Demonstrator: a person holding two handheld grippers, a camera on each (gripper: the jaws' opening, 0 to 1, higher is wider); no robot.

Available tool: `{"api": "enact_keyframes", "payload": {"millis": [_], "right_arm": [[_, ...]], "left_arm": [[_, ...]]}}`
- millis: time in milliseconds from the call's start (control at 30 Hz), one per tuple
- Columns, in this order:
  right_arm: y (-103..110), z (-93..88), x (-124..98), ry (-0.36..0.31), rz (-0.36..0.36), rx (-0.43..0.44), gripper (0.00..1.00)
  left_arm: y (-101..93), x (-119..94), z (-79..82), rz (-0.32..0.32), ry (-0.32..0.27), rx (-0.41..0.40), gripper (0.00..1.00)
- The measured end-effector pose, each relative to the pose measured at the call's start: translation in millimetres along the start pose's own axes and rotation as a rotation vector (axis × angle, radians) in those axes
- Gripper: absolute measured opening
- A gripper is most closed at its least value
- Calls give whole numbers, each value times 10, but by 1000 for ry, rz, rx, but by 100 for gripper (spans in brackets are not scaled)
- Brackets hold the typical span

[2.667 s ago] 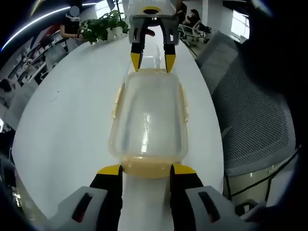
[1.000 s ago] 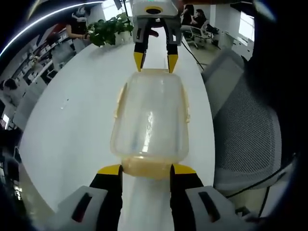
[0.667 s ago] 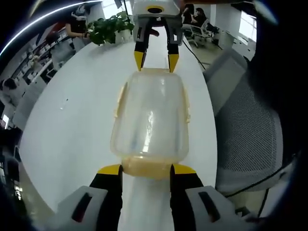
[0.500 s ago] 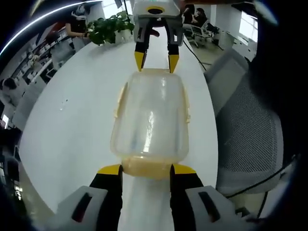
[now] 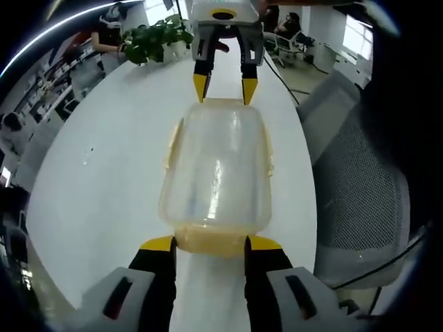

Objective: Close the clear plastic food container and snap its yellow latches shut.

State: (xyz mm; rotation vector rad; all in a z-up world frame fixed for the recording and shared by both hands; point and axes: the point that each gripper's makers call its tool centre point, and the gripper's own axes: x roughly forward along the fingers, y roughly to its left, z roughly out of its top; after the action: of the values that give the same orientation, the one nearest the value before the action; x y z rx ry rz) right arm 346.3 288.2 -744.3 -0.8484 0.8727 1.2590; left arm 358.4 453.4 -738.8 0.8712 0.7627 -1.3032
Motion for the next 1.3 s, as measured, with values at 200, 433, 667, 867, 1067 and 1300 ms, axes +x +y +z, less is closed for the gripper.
{"api": "enact_keyframes", "payload": {"millis": [200,433,667,867,1067,1300], "right_arm": [[-23,-101,-40,-3,-1,2,39],[-53,-236,-91,0,1,4,39],[-97,-349,-151,-11,-5,3,39],[-127,-431,-173,-17,-4,-6,39],[-169,-499,-193,-30,-2,-20,39],[-204,-631,-213,-3,9,-27,39]], "left_arm": [[-4,66,84,-5,5,0,37],[-9,154,211,-12,8,-9,37],[24,222,325,-2,11,0,37],[22,276,394,-4,12,-12,37],[33,331,456,0,18,-14,37],[31,412,561,-4,12,-23,37]]}}
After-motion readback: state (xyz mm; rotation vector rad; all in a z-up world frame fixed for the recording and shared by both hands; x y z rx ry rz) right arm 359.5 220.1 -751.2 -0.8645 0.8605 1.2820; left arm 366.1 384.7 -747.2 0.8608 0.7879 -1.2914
